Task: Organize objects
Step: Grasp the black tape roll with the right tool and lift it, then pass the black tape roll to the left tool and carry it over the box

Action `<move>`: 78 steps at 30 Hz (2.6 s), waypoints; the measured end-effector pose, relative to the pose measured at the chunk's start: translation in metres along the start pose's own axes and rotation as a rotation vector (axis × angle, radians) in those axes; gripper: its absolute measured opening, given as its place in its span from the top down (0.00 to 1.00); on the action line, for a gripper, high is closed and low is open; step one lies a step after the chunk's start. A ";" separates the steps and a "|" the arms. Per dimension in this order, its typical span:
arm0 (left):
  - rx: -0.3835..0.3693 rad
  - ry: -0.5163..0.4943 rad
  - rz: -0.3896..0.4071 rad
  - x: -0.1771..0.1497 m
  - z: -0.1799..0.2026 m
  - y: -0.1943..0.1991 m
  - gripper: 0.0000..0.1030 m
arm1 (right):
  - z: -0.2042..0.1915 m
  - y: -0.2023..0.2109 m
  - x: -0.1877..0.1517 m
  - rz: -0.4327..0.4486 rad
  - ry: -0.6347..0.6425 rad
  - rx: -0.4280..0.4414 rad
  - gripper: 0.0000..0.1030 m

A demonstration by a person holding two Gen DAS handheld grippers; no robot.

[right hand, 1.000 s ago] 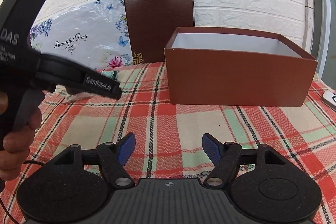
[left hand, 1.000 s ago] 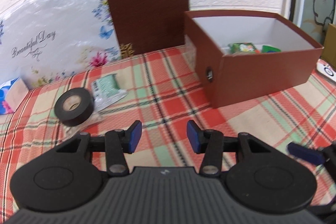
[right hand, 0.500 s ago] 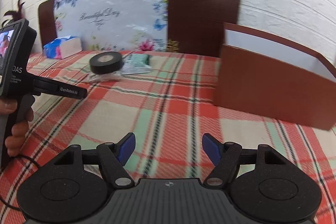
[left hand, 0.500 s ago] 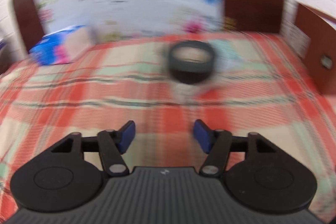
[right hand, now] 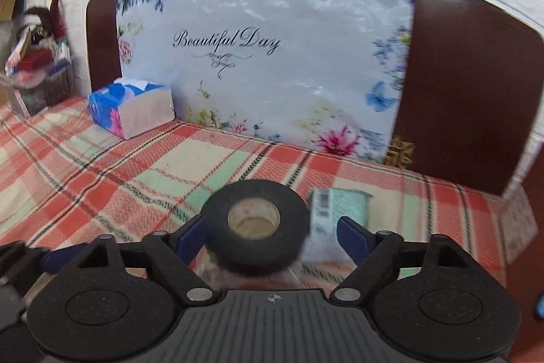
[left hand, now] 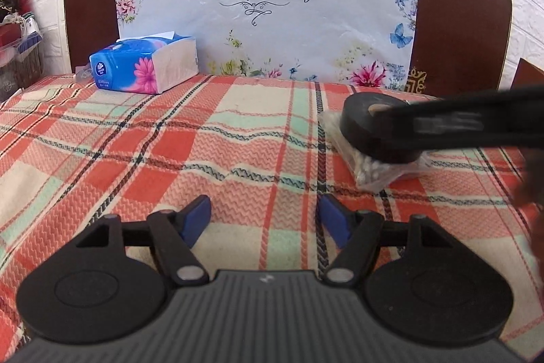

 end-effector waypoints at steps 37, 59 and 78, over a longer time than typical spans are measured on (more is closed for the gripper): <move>-0.040 0.084 0.020 0.003 -0.009 0.004 0.27 | 0.003 0.017 -0.024 -0.140 -0.071 0.071 0.76; -0.324 -0.036 -0.121 0.004 0.088 0.063 0.30 | 0.084 0.228 -0.147 -0.067 -0.147 -0.073 0.33; -0.467 -0.154 -0.300 -0.006 0.178 0.088 0.70 | 0.070 0.178 -0.120 0.024 -0.038 -0.028 0.29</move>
Point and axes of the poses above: each gripper's, at about its wrist camera, not at the fingertips, and y roughly against the way its jaws point, z to its right, x to its top, the point moved 8 cm from there along -y, roughly the way its jaws point, and after that the axes turned 6 degrees about z, right-handed, at the moved point
